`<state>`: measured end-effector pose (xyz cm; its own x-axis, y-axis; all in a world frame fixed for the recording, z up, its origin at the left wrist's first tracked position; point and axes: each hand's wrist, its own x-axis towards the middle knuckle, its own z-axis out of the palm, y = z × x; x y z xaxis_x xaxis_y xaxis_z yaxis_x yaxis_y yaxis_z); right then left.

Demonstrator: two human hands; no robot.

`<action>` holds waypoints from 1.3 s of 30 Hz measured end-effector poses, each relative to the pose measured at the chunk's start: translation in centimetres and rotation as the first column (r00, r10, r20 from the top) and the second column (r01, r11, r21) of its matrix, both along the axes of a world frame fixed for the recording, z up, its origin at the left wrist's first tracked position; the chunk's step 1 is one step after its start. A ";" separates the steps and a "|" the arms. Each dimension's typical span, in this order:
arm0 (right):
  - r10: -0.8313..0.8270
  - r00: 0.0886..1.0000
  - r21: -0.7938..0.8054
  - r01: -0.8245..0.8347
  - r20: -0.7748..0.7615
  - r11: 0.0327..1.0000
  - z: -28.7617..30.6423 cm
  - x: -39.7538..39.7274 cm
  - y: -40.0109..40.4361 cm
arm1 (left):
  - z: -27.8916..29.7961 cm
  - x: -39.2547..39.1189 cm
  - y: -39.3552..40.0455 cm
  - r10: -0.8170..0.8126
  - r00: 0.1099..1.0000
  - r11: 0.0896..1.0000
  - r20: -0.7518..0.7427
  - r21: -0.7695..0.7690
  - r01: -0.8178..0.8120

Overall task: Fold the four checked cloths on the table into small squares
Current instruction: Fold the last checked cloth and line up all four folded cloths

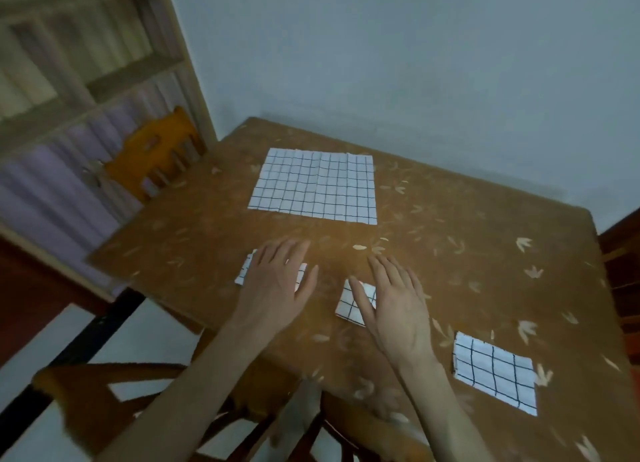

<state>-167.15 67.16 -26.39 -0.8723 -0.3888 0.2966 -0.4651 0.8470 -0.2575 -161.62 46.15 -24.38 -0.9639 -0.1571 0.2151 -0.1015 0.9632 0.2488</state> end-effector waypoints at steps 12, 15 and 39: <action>0.309 0.941 -0.034 -0.316 -0.135 0.948 7.3 5.7 -18.8 | 6.6 12.7 -16.2 0.276 0.945 0.960 -0.176 0.003 -0.280; 0.333 0.930 -0.036 -0.343 -0.156 0.939 7.8 8.2 -24.7 | 7.6 16.1 -22.0 0.291 0.939 0.956 -0.181 0.012 -0.294; 0.134 0.975 0.028 -0.131 -0.178 0.991 6.5 13.9 -58.6 | 6.1 18.6 -58.1 0.104 0.962 0.993 -0.253 -0.033 -0.116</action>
<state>-153.23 8.59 -19.92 -0.7459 -0.5033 0.4363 -0.6108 0.7781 -0.1468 -143.05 -11.97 -18.31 -0.8558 -0.2429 0.4567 -0.1475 0.9608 0.2346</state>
